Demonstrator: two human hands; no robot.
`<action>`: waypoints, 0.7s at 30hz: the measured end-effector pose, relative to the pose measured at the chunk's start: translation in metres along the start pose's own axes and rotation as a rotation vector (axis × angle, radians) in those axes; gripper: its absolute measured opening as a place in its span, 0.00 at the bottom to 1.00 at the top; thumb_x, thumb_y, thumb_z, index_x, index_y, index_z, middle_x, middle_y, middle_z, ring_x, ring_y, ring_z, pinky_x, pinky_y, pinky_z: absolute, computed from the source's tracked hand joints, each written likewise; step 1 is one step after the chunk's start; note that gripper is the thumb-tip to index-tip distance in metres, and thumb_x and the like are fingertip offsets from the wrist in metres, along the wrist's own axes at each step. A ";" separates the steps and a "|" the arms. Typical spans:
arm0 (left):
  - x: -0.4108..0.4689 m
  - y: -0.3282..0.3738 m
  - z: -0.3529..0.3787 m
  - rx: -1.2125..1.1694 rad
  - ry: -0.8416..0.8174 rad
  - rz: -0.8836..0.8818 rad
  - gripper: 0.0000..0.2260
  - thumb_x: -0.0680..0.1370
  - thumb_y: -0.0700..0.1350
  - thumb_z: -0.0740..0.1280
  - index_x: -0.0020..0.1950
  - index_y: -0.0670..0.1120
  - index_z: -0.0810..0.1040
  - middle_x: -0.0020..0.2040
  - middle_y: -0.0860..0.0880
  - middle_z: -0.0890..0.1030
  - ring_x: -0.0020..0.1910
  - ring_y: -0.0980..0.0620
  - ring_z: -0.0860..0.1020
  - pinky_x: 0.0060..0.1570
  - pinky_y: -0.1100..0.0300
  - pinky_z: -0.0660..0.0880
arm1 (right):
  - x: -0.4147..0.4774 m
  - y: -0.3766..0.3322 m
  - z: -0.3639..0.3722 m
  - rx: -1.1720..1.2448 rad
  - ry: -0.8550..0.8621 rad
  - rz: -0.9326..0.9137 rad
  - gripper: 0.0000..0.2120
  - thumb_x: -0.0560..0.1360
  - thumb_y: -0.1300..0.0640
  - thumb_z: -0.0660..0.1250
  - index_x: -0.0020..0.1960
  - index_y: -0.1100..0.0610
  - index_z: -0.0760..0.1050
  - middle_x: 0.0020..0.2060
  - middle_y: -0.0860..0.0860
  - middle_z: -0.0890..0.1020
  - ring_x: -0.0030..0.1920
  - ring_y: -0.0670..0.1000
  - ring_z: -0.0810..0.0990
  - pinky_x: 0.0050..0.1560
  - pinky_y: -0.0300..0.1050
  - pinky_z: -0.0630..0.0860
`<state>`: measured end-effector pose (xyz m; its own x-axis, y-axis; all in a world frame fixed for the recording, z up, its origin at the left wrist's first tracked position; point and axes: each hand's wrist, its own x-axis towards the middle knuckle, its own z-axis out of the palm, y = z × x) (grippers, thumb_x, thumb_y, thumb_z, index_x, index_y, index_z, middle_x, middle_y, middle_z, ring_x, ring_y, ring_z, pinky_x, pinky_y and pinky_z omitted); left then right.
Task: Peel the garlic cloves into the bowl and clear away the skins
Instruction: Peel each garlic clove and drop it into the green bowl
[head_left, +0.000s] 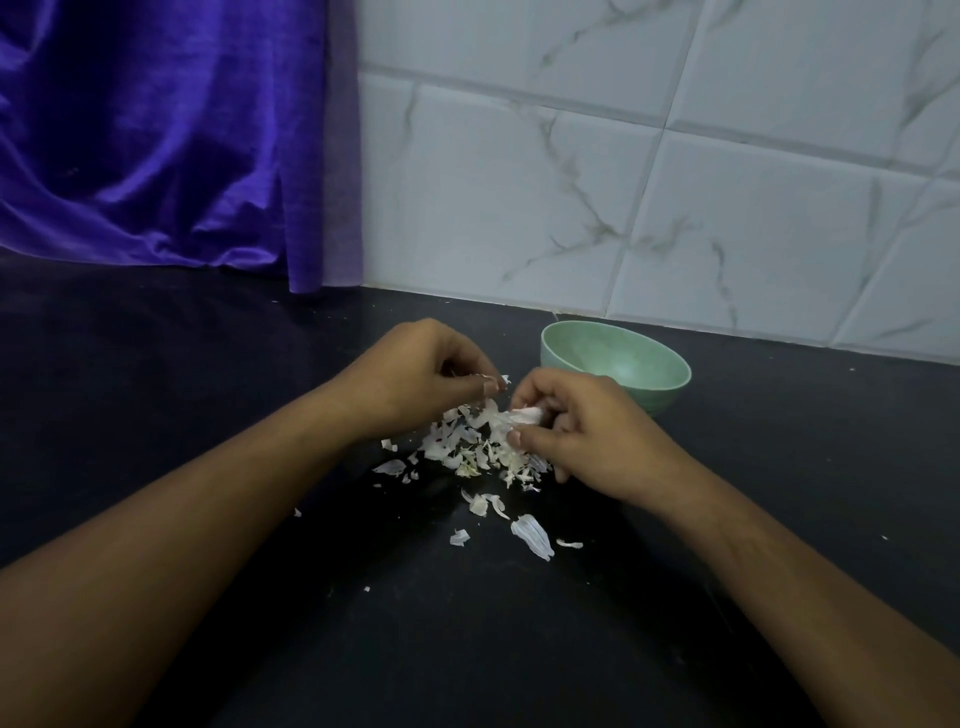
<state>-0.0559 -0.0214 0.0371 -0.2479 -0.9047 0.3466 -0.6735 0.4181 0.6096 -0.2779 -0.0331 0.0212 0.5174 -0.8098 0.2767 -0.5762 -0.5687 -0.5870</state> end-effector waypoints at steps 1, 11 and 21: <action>0.000 0.000 0.000 -0.035 0.015 -0.004 0.02 0.78 0.48 0.76 0.50 0.52 0.88 0.40 0.55 0.87 0.35 0.65 0.80 0.39 0.65 0.75 | 0.000 -0.001 -0.001 0.017 0.011 -0.004 0.06 0.77 0.58 0.75 0.46 0.52 0.78 0.35 0.50 0.85 0.25 0.48 0.81 0.30 0.38 0.72; -0.001 0.006 -0.002 -0.362 0.019 -0.091 0.04 0.75 0.42 0.78 0.45 0.44 0.86 0.38 0.43 0.86 0.33 0.53 0.78 0.32 0.63 0.75 | -0.003 -0.005 -0.003 0.028 0.059 -0.034 0.20 0.70 0.53 0.82 0.60 0.49 0.81 0.44 0.49 0.84 0.29 0.41 0.77 0.32 0.32 0.69; -0.005 0.016 -0.001 -0.614 -0.018 -0.126 0.06 0.76 0.36 0.76 0.51 0.41 0.81 0.38 0.43 0.82 0.38 0.46 0.79 0.34 0.59 0.80 | -0.001 -0.014 0.003 0.460 0.252 -0.068 0.05 0.76 0.62 0.76 0.48 0.61 0.81 0.34 0.55 0.84 0.31 0.55 0.83 0.30 0.44 0.80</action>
<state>-0.0647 -0.0099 0.0452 -0.2083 -0.9491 0.2364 -0.1767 0.2742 0.9453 -0.2691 -0.0239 0.0270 0.3427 -0.8153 0.4667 -0.1800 -0.5445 -0.8192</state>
